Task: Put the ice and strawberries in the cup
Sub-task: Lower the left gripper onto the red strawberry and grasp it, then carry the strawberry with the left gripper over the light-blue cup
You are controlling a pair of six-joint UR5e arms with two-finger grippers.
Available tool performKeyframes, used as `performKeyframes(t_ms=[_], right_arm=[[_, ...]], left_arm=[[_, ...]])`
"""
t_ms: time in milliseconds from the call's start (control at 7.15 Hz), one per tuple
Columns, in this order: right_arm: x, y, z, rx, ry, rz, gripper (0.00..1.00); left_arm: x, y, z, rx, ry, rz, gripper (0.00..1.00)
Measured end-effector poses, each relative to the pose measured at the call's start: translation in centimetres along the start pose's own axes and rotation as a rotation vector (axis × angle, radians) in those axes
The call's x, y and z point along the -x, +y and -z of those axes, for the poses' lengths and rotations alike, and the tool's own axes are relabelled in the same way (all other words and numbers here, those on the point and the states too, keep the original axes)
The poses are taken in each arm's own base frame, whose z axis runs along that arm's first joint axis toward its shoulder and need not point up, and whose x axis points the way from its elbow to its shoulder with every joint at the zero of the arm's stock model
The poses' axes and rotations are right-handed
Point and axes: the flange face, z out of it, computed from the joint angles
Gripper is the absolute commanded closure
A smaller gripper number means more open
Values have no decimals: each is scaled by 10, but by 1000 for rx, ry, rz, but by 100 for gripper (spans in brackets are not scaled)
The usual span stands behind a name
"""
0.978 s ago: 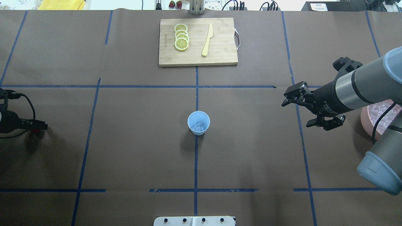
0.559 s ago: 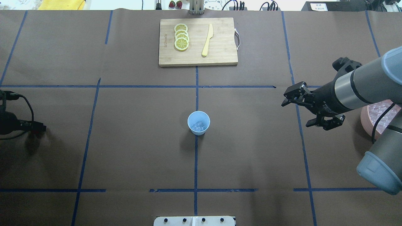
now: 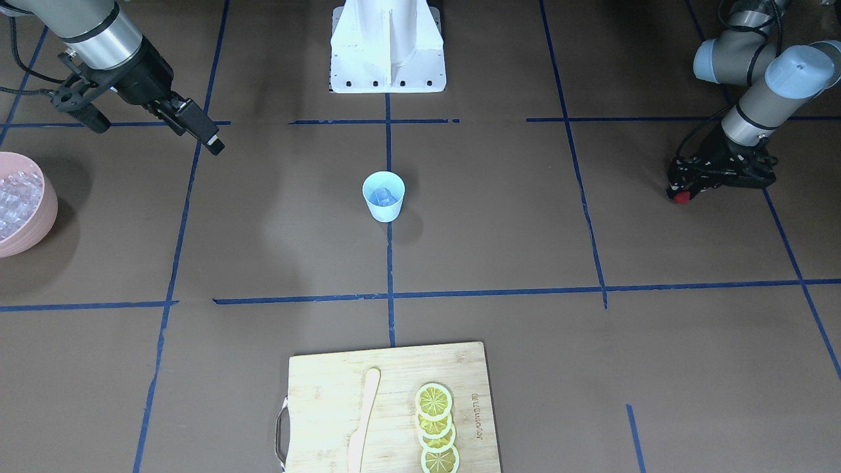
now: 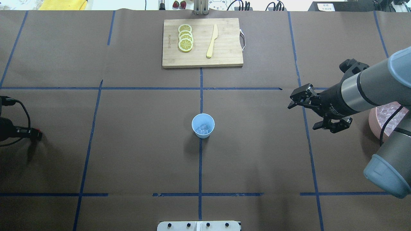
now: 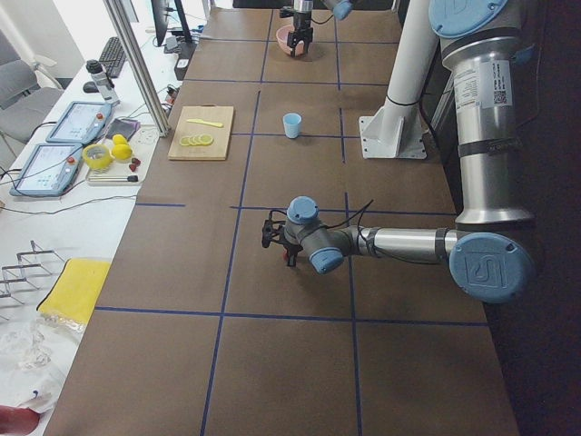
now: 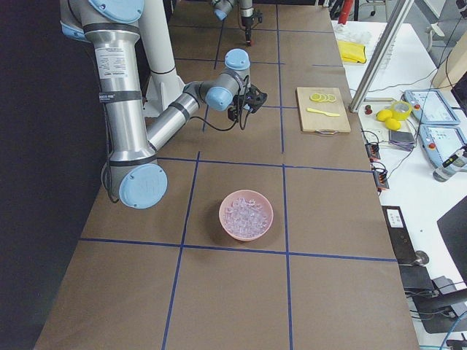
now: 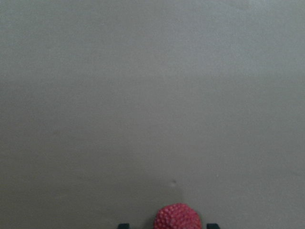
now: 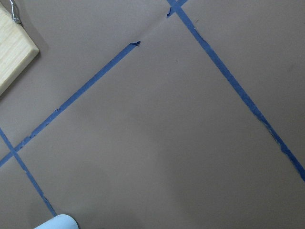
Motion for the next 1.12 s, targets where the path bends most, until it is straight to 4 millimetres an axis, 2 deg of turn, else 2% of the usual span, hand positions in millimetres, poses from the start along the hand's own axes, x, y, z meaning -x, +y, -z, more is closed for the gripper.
performKeyframes(t_ms=[140, 419, 559, 839, 978, 1118], right_arm=[[0, 0, 0, 0, 0, 0, 0], [-1, 0, 0, 0, 1, -1, 0], [-1, 0, 0, -1, 1, -1, 0], [-3, -2, 3, -3, 0, -5, 0], [-6, -5, 4, -6, 3, -10, 0], [-10, -9, 5, -10, 7, -11, 0]], left_arm=[[-1, 0, 2, -8, 10, -6, 100], [-5, -1, 7, -25, 27, -13, 100], [-17, -3, 17, -41, 52, -2, 100], [-68, -11, 54, -83, 146, 85, 100], [-101, -18, 66, -92, 201, 128, 100], [-149, -31, 71, -86, 263, 160, 100]])
